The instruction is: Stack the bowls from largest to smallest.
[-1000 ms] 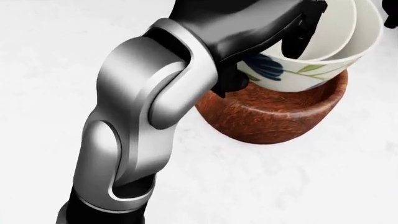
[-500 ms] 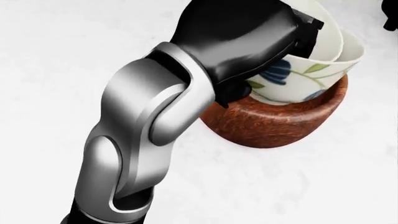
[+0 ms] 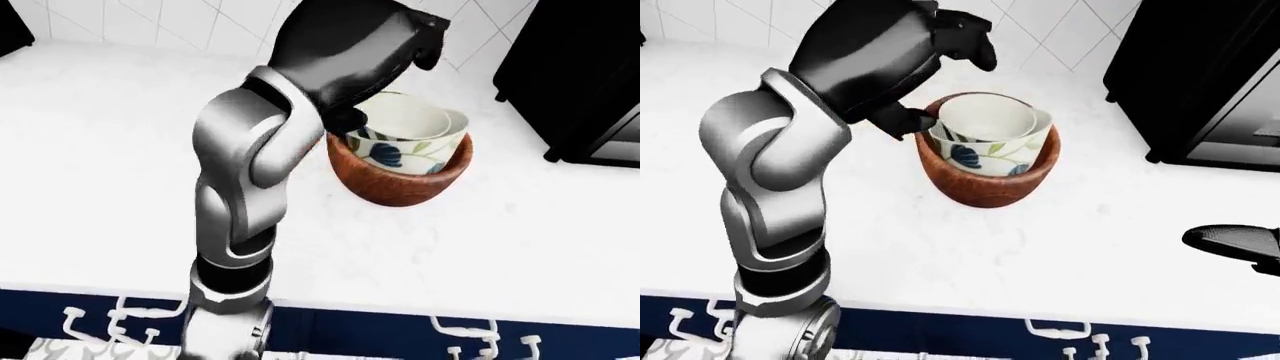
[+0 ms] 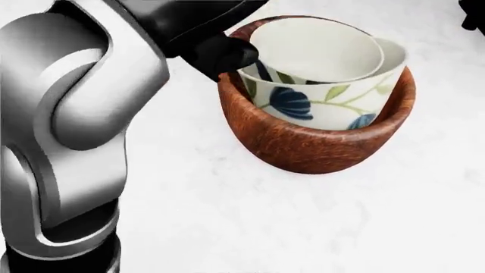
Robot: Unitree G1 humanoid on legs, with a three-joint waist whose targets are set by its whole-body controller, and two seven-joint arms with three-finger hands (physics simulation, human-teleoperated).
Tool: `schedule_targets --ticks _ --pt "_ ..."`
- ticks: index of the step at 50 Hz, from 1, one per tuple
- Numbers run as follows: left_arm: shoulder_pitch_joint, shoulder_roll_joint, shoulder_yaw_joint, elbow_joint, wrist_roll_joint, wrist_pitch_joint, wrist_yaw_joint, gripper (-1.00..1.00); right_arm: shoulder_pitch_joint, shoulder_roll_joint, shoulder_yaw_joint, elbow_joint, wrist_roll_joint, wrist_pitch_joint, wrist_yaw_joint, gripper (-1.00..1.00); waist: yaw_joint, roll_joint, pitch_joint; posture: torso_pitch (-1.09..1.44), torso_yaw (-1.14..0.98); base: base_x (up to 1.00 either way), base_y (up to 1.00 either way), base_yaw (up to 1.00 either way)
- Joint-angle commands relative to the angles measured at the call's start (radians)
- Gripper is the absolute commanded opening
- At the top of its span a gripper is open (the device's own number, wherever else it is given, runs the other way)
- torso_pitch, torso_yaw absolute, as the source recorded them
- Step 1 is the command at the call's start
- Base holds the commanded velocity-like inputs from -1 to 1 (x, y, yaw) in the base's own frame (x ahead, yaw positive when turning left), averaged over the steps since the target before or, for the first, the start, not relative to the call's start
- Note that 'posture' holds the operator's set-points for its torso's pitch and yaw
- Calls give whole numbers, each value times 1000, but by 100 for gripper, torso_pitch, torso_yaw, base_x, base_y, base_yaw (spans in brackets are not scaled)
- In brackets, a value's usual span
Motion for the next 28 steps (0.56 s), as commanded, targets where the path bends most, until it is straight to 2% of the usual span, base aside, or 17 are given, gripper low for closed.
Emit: schedule_targets --ticks 1,4,9,16,18,20,23,25,28 --pt "-37 63 55 -58 -84 58 -13 14 -13 -53 -41 -5 63 -19 -46 100 5 -11 -22 0 0 0 0 0" --pt "-18 129 74 -79 -139 87 -3 14 -8 -86 -68 -6 106 -12 -70 100 3 -3 -16 0 0 0 0 0" --pt "10 220 115 -98 -212 121 19 17 6 -128 -125 6 156 1 -77 100 6 -4 -18 0 0 0 0 0" --pt "99 386 213 -45 -342 122 114 21 53 -135 -239 31 166 28 -6 100 3 0 -16 0 0 0 0 0" --pt "127 441 255 -22 -385 116 146 22 75 -132 -286 35 170 40 23 100 2 3 -17 0 0 0 0 0" --pt "164 495 305 19 -421 112 207 25 101 -129 -347 50 170 52 62 100 1 6 -18 0 0 0 0 0" --pt "233 558 340 59 -461 83 276 28 130 -132 -415 66 181 65 97 100 0 12 -19 0 0 0 0 0" --pt "277 602 383 116 -494 64 336 28 161 -135 -493 87 201 76 132 100 -2 17 -20 0 0 0 0 0" --pt "289 664 412 222 -445 64 501 35 205 -106 -576 115 194 71 200 100 -4 23 -20 0 0 0 0 0"
